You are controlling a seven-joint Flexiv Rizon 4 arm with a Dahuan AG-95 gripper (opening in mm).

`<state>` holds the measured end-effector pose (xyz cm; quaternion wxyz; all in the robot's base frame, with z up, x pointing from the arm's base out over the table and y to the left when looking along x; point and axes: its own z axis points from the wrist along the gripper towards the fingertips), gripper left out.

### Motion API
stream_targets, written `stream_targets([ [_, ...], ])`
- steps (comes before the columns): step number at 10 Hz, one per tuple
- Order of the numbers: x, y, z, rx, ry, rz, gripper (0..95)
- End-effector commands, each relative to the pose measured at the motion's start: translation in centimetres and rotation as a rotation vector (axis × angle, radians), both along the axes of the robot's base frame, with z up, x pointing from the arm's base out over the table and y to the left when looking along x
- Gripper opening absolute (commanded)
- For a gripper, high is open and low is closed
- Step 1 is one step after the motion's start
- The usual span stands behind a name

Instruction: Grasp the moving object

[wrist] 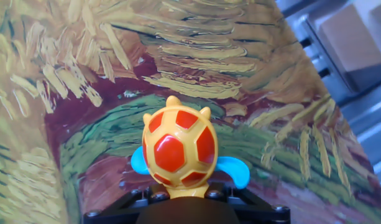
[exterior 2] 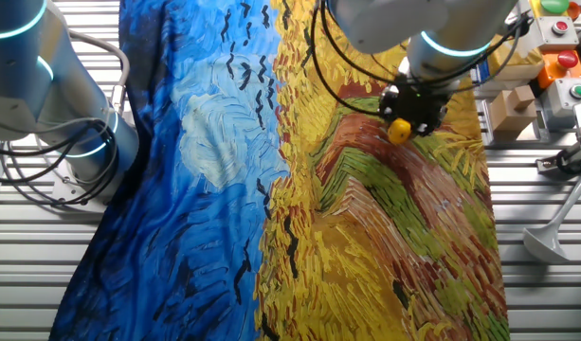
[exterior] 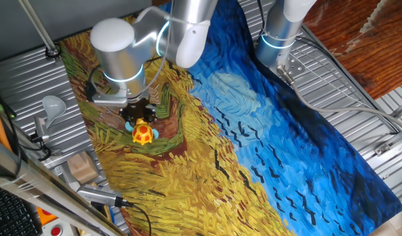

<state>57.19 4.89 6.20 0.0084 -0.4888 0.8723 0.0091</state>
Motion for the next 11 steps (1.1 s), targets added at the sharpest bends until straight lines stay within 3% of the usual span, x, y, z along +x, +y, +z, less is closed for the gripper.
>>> stream_targets([
  [1, -0.1, 0.0, 0.3, -0.009, 0.002, -0.127, 0.0],
  [3, -0.1, 0.0, 0.3, -0.015, 0.002, -0.212, 0.0],
  [7, -0.2, -0.7, 0.4, -0.035, 0.016, -0.194, 0.0],
  [11, -0.6, -7.2, -0.2, -0.032, 0.030, -0.131, 0.0],
])
